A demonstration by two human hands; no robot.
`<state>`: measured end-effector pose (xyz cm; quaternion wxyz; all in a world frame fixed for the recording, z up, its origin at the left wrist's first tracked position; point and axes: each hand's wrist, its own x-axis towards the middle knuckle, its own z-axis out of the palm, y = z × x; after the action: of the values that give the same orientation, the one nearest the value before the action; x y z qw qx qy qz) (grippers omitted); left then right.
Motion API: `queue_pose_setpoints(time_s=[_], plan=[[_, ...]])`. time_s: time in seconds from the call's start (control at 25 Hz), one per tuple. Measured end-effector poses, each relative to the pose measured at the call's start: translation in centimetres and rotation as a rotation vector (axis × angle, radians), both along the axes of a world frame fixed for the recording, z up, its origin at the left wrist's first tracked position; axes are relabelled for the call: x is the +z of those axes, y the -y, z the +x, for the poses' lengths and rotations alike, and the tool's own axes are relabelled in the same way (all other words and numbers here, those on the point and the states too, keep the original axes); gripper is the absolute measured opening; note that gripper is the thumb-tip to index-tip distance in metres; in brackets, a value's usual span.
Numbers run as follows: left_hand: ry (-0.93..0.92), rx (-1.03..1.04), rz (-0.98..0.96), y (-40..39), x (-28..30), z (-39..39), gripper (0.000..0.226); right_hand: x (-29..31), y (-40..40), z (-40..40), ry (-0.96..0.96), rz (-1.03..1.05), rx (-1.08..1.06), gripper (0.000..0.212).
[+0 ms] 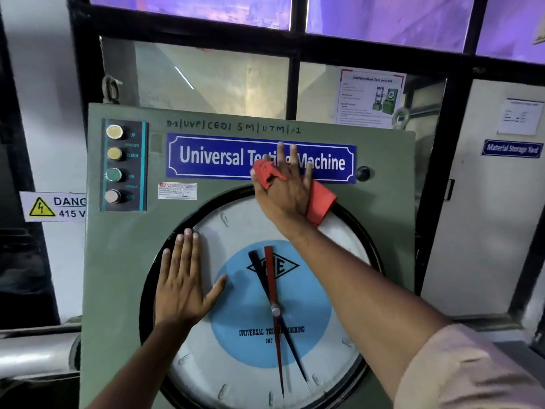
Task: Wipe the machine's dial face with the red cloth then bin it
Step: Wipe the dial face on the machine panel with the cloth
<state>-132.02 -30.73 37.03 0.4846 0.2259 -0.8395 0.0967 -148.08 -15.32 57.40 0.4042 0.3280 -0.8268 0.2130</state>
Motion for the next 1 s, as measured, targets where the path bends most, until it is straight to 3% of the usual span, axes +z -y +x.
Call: queue_pose_setpoints(time_s=[0.24, 0.4, 0.72, 1.0], plan=[[-0.032, -0.015, -0.02, -0.3, 0.2, 0.3, 0.102, -2.4, 7.4, 7.5, -0.257, 0.292, 0.138, 0.067], [-0.009, -0.01, -0.019, -0.6, 0.5, 0.8, 0.102, -2.4, 7.0, 7.0, -0.387, 0.389, 0.186, 0.072], [0.033, 0.014, 0.042, -1.7, 1.0, 1.1, 0.103, -2.0, -1.2, -1.6, -0.25, 0.034, 0.097, 0.076], [0.039, 0.002, 0.139, -3.9, 1.7, 0.8, 0.108, -7.7, -10.1, -6.6, -0.073, -0.263, -0.047, 0.073]])
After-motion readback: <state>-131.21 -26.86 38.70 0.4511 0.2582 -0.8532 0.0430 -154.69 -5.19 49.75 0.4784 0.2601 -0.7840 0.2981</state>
